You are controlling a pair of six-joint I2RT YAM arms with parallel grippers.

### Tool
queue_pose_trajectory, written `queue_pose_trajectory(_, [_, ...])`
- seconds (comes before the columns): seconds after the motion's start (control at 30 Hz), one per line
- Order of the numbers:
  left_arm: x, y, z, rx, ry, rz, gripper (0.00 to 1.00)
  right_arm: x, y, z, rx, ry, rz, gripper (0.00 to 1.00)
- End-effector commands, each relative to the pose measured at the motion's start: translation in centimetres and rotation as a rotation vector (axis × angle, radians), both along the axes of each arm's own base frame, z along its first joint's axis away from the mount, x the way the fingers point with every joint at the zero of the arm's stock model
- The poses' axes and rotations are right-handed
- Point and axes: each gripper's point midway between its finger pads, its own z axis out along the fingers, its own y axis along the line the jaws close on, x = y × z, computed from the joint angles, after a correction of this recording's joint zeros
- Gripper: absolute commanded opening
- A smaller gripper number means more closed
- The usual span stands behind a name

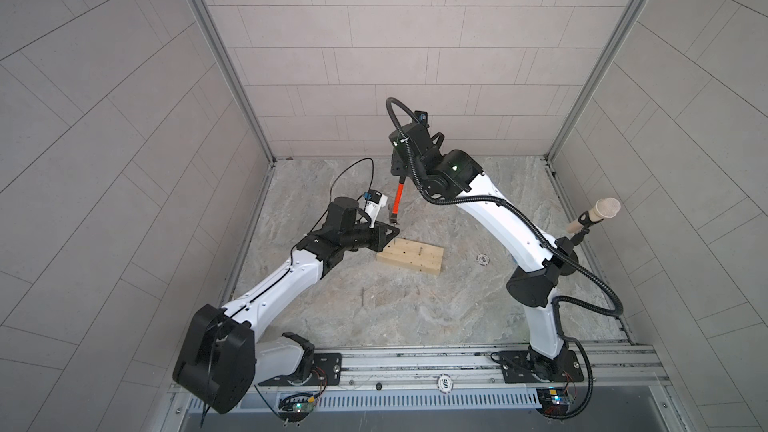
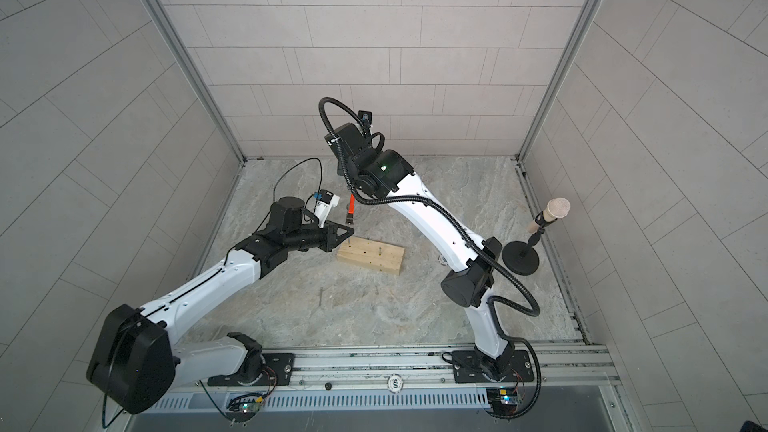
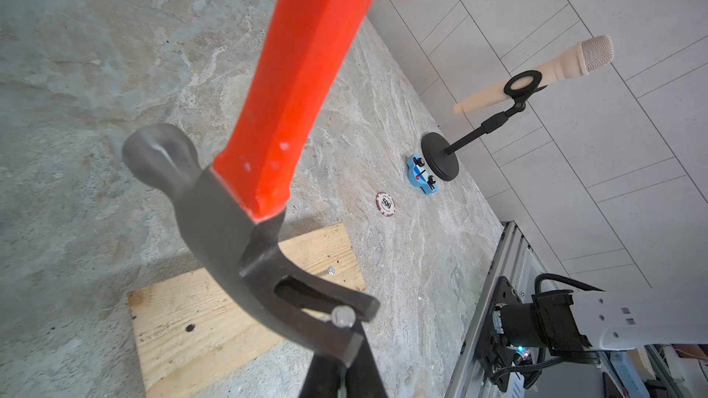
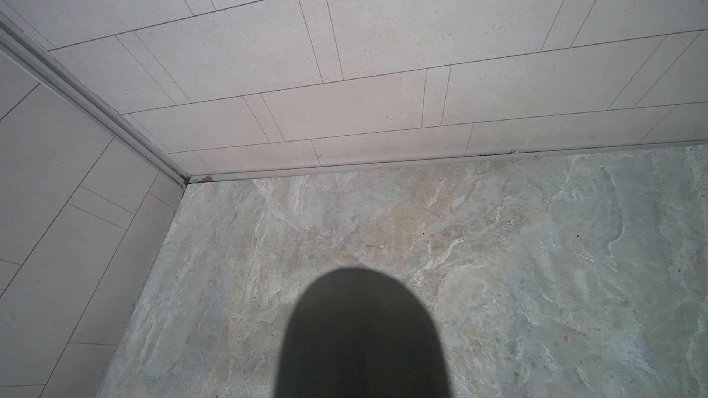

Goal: Use a claw hammer to pull out a nail
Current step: Pick up the nail with the hammer.

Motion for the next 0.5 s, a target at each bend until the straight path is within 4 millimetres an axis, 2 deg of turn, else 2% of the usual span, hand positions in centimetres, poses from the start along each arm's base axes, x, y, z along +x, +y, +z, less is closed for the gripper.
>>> queue_pose_trajectory(0.0, [0.3, 0.3, 3.5, -0.029, -0.056, 0.028, 0.01, 1.0, -1.3, 1.2, -0.02, -0.056, -0.041, 0.0])
queue_pose_trajectory(0.2, [-0.3, 0.9, 6.4, -0.051, -0.091, 0.052, 0.01, 1.8, -1.2, 0.5, -0.019, -0.052, -0.053, 0.0])
queue_pose_trajectory(0.47, [-1.1, 1.7, 7.2, -0.027, -0.094, 0.07, 0.01, 2.2, -1.0, -0.4, -0.023, -0.041, -0.059, 0.0])
